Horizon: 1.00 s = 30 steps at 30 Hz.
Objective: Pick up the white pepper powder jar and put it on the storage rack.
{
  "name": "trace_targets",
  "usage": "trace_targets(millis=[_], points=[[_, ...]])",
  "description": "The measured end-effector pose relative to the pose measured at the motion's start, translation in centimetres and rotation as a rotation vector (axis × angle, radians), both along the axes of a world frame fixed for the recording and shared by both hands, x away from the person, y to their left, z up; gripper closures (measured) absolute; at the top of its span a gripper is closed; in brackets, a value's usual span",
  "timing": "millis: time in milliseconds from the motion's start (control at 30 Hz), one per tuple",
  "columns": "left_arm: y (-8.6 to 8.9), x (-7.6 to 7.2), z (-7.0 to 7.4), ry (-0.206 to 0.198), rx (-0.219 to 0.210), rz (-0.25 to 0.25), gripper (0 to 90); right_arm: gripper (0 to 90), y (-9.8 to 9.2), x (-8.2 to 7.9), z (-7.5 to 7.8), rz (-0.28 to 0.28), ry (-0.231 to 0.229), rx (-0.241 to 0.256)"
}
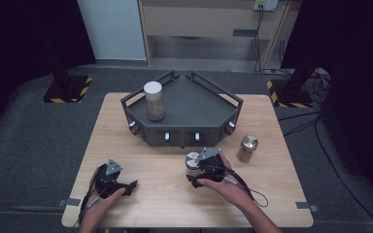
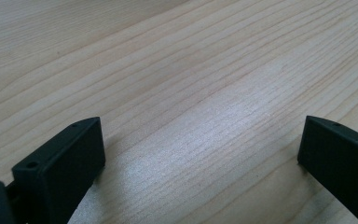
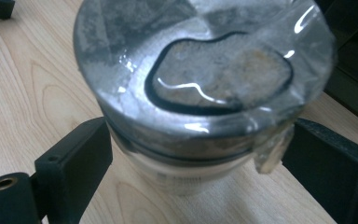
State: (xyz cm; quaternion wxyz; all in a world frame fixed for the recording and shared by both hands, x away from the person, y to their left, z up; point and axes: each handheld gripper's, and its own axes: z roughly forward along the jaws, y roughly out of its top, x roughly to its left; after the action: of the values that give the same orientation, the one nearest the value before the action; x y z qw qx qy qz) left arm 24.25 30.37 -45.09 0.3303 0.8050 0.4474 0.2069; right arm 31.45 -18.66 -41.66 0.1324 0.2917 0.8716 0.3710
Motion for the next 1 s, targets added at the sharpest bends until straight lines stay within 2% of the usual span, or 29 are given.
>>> trace_targets(millis=[267, 633, 833, 1000], points=[[0.0, 0.0, 0.0, 0.0, 0.0, 0.0, 0.0, 11.9, 0.5, 0.2, -0.4, 0.001, 0.001, 0.009], [0.0, 0.0, 0.0, 0.0, 0.001, 0.001, 0.0, 18.3, 1.6, 0.5, -0.5, 0.012, -0.008, -0.011], [0.0, 0.0, 0.0, 0.0, 0.0, 0.001, 0.0, 27.8, 1.9, 0.8, -0.5, 0.018, -0.007, -0.01], [0.0, 0.0, 0.0, 0.0, 0.0, 0.001, 0.0, 30.5, 1.9, 0.9, -0.4, 0.013, -0.002, -0.015]])
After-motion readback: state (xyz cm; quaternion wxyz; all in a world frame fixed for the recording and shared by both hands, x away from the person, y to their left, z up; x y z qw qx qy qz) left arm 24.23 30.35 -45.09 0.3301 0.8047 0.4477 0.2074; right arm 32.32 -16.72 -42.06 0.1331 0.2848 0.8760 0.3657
